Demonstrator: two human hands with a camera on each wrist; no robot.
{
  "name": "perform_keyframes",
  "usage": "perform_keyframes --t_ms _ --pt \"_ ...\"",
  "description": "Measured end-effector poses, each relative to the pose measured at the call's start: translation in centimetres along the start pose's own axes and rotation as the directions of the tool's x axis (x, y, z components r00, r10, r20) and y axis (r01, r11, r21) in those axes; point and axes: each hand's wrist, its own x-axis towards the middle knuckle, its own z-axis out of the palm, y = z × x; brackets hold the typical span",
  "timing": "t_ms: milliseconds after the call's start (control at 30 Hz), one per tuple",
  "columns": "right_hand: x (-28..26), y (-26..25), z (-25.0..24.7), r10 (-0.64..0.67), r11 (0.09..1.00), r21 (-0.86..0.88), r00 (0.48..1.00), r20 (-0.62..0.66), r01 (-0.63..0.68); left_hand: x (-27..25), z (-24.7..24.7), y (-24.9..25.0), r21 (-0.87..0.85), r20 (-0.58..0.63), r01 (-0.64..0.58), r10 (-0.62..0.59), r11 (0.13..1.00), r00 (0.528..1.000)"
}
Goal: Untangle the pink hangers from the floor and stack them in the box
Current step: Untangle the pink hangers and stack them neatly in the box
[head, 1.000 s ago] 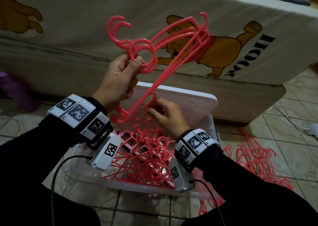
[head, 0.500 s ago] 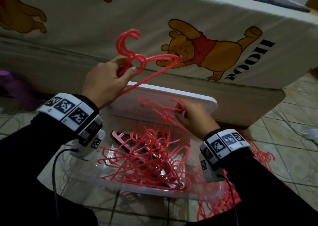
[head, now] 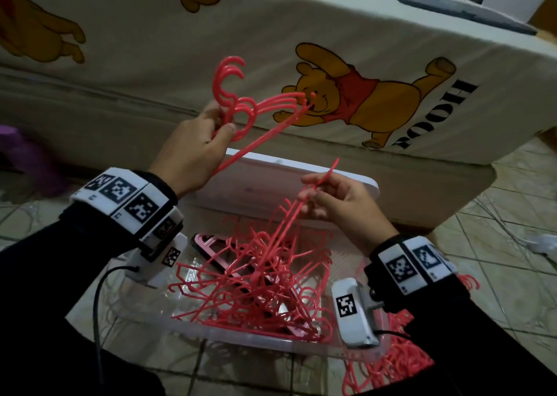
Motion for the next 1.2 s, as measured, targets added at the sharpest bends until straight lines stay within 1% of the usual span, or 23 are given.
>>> perform_keyframes --t_ms 100,200,267,367,467,533,600,633,667,700,733,767,800,833,867,900,933,967,1033,1100,1133,1200 --pt "-0.4 -0.7 0.5 -0.145 0.982 -0.123 0.989 -0.018 0.142 -0.2 0.4 0.0 -0.025 0.136 -0.009 0.012 1.000 0.991" --pt "-0.2 -0.9 1.2 -0.226 0.952 -0.230 0.970 -0.085 0.201 -0.9 1.2 0.2 -0.034 0.289 -0.049 0.056 0.998 0.956" --pt "0.0 -1.1 1.8 -0.256 0.944 -0.246 0.959 -0.120 0.221 -1.4 1.9 0.5 -0.037 0.363 -0.074 0.082 0.997 0.928" --pt "0.1 -1.4 3.0 -0.316 0.931 -0.240 0.937 -0.147 0.276 -1.9 2.8 1.1 -0.051 0.484 -0.041 0.061 0.998 0.873" --pt "0.3 -1.6 3.9 -0.351 0.926 -0.207 0.921 -0.170 0.315 -2.2 3.3 1.1 -0.037 0.552 -0.042 0.055 0.998 0.832" --pt "0.4 -1.8 4.0 -0.353 0.926 -0.207 0.920 -0.170 0.317 -2.3 3.4 1.1 -0.012 0.548 -0.086 0.079 0.996 0.832" --pt "0.7 -1.9 3.6 -0.335 0.933 -0.198 0.924 -0.185 0.299 -2.2 3.3 1.0 0.029 0.513 -0.128 0.095 0.991 0.853" --pt "0.8 -1.8 3.3 -0.340 0.928 -0.231 0.918 -0.203 0.292 -2.2 3.2 1.0 0.067 0.496 -0.149 0.097 0.987 0.863" --pt "1.1 -1.7 2.7 -0.356 0.908 -0.310 0.909 -0.220 0.280 -2.1 3.0 0.9 0.110 0.482 -0.173 0.100 0.979 0.871" --pt "1.3 -1.5 2.1 -0.374 0.868 -0.426 0.901 -0.220 0.256 -2.1 2.8 0.8 0.156 0.468 -0.198 0.104 0.968 0.878" --pt "1.6 -1.2 1.3 -0.380 0.802 -0.557 0.903 -0.198 0.215 -2.0 2.6 0.6 0.204 0.444 -0.226 0.115 0.953 0.888" --pt "1.8 -0.7 0.6 -0.357 0.718 -0.677 0.920 -0.162 0.160 -2.0 2.4 0.5 0.257 0.410 -0.254 0.133 0.932 0.902" --pt "2.1 -0.1 -0.1 -0.299 0.634 -0.768 0.946 -0.127 0.097 -2.0 2.3 0.4 0.312 0.368 -0.275 0.151 0.909 0.918" --pt "2.3 0.6 -0.6 -0.211 0.566 -0.824 0.972 -0.105 0.034 -1.9 2.1 0.4 0.365 0.325 -0.278 0.159 0.889 0.932" --pt "2.6 1.3 -0.9 -0.112 0.518 -0.855 0.989 -0.098 -0.026 -1.8 2.0 0.5 0.412 0.285 -0.270 0.159 0.870 0.945" --pt "2.8 2.2 -0.9 -0.020 0.492 -0.868 0.995 -0.099 -0.076 -1.7 1.9 0.6 0.458 0.251 -0.258 0.155 0.851 0.956" --pt "3.1 3.2 -0.7 0.056 0.485 -0.867 0.993 -0.099 -0.114 -1.5 1.8 0.7 0.493 0.223 -0.250 0.156 0.833 0.962" --pt "3.3 4.2 -0.4 0.113 0.503 -0.853 0.989 -0.097 -0.141 -1.5 1.7 0.8 0.513 0.201 -0.243 0.160 0.823 0.966" --pt "3.5 5.7 0.9 0.177 0.573 -0.800 0.980 -0.087 -0.175 -1.3 1.4 0.9 0.511 0.174 -0.238 0.172 0.826 0.970" --pt "3.6 7.1 2.2 0.202 0.613 -0.768 0.977 -0.075 -0.186 -1.3 1.1 1.0 0.473 0.180 -0.236 0.170 0.849 0.969" --pt "3.7 7.6 2.8 0.196 0.606 -0.775 0.978 -0.073 -0.180 -1.3 1.1 1.0 0.450 0.189 -0.236 0.167 0.861 0.968" --pt "3.8 7.9 3.4 0.141 0.583 -0.798 0.987 -0.082 -0.150 -1.3 1.0 0.9 0.437 0.200 -0.241 0.167 0.867 0.965"
